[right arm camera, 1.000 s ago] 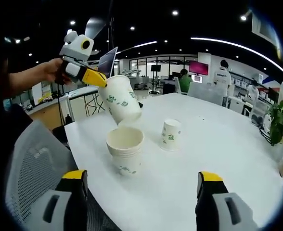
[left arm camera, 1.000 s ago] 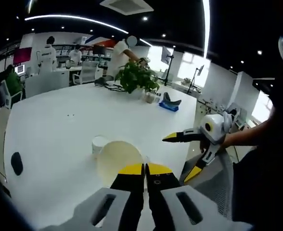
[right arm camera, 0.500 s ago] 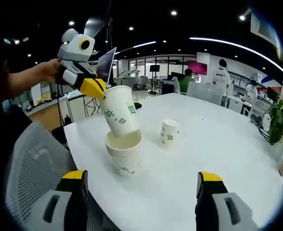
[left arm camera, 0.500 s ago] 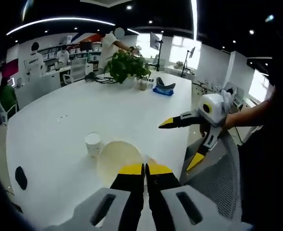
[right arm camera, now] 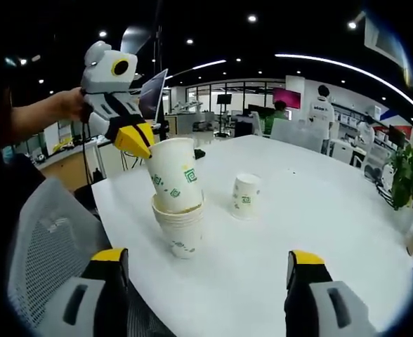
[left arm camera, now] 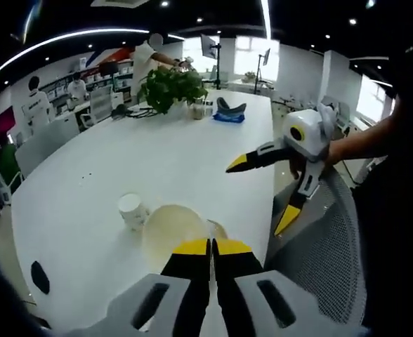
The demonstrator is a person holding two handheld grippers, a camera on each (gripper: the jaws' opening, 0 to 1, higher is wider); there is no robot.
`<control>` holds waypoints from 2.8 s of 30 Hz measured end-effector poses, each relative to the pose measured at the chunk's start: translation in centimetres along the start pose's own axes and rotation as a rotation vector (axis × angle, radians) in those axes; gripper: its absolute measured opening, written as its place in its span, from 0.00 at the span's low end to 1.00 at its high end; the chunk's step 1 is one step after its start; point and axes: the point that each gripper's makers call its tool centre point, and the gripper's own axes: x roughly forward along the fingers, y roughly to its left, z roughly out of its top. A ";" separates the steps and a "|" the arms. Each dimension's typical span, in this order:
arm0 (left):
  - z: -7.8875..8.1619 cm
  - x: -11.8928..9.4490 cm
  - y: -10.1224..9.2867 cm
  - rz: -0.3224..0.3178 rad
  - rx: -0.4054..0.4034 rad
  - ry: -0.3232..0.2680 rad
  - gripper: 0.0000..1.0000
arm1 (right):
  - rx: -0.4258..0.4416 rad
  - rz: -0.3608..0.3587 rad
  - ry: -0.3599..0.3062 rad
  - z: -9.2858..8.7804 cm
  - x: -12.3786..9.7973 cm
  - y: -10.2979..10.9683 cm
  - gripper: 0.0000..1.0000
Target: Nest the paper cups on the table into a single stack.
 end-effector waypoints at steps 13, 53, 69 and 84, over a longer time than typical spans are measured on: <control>-1.3 2.0 -0.6 -0.038 0.060 0.054 0.00 | -0.002 -0.002 0.012 -0.3 0.0 -0.2 0.93; -3.2 7.0 -2.0 -0.222 -0.022 0.140 0.01 | -0.013 -0.010 0.018 -0.4 0.0 -0.2 0.94; -3.3 7.4 -3.0 -0.258 -0.067 0.149 0.03 | -0.013 -0.017 0.025 -0.6 0.1 -0.4 0.93; -2.8 5.9 -2.4 -0.247 0.003 0.123 0.16 | -0.012 -0.020 0.028 -0.6 0.1 -0.5 0.93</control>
